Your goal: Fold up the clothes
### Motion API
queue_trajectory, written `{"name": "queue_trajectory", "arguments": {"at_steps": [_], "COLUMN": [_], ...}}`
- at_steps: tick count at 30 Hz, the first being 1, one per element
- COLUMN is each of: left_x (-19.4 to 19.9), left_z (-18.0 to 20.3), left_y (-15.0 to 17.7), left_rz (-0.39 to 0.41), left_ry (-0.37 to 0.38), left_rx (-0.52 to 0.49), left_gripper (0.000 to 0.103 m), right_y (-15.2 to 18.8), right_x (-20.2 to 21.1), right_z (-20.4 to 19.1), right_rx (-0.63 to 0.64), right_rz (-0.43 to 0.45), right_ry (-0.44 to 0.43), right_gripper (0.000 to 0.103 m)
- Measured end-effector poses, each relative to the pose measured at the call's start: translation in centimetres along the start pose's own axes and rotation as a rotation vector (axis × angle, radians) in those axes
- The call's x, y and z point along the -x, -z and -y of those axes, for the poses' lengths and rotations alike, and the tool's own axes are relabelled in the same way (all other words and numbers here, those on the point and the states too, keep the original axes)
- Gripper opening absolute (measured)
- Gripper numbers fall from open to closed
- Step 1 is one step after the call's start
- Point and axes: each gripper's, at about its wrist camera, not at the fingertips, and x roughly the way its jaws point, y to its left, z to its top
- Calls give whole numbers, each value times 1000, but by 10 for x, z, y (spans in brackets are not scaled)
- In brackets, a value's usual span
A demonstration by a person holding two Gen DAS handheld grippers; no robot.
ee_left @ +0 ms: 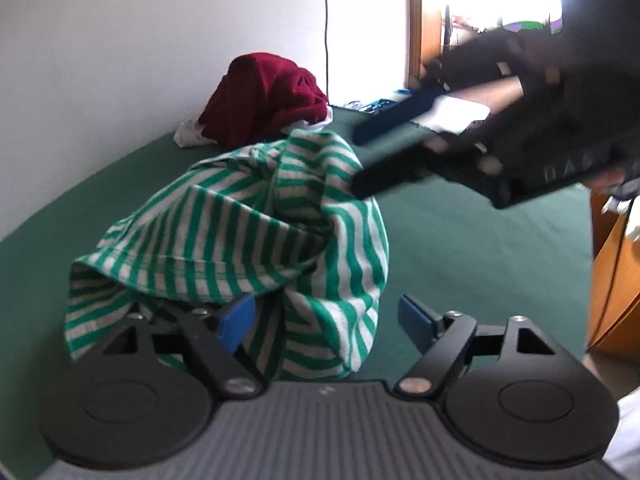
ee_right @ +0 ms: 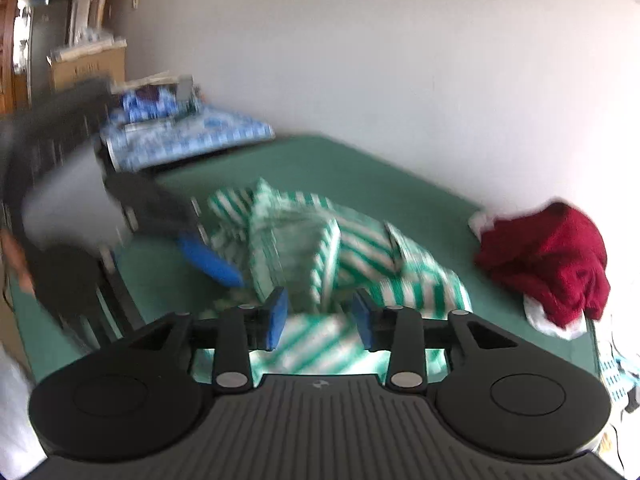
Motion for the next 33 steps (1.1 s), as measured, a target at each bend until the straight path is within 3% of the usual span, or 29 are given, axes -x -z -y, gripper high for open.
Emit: {"name": "queue_trajectory", "arguments": {"at_steps": [2,3,4,8,10,11,13,20,22,25,28,29,30,31,33], "left_x": [-11,-16,-20,-21,-12,-4,12,64,64,52,39,40,41,43,45], "left_z": [5,7,8,15,19,23,29,59,71,87,96,97,98,96,90], "left_y": [2,4,6,11,9,7,3,-9,-7,0,2,0,-2,-3,-6], "left_rz": [-48,-70,-92,-83,-75,-64,-42,12,-31,-120,-190,-189,-188,-184,-173], "left_ry": [12,19,26,-31,-36,-30,-18,13,33,70,86,75,62,46,11], "left_rx": [-10,7,27,73,117,133,165,246,249,257,280,283,285,276,258], "left_gripper": [60,43,34,27,10,5,4,4,5,14,15,15,24,39,53], "right_y": [1,1,1,2,3,3,4,-17,-11,11,30,32,35,37,44], "right_x": [-11,-16,-22,-44,-55,-60,-71,-1,0,-15,-10,2,14,23,28], "right_z": [-1,-2,-2,-4,-6,-6,-7,80,99,109,110,107,104,97,79], "right_rx": [16,24,32,64,80,88,104,-333,-431,-468,-493,-488,-481,-465,-438], "right_rz": [-25,-38,-51,-102,-127,-140,-165,100,96,-2,-60,-44,-26,-36,-79], "right_ry": [-22,-33,-43,-87,-108,-119,-141,-219,-209,-108,-127,-200,-276,-359,-421], "right_gripper": [34,28,18,16,16,6,5,5,6,19,21,21,21,22,29]}}
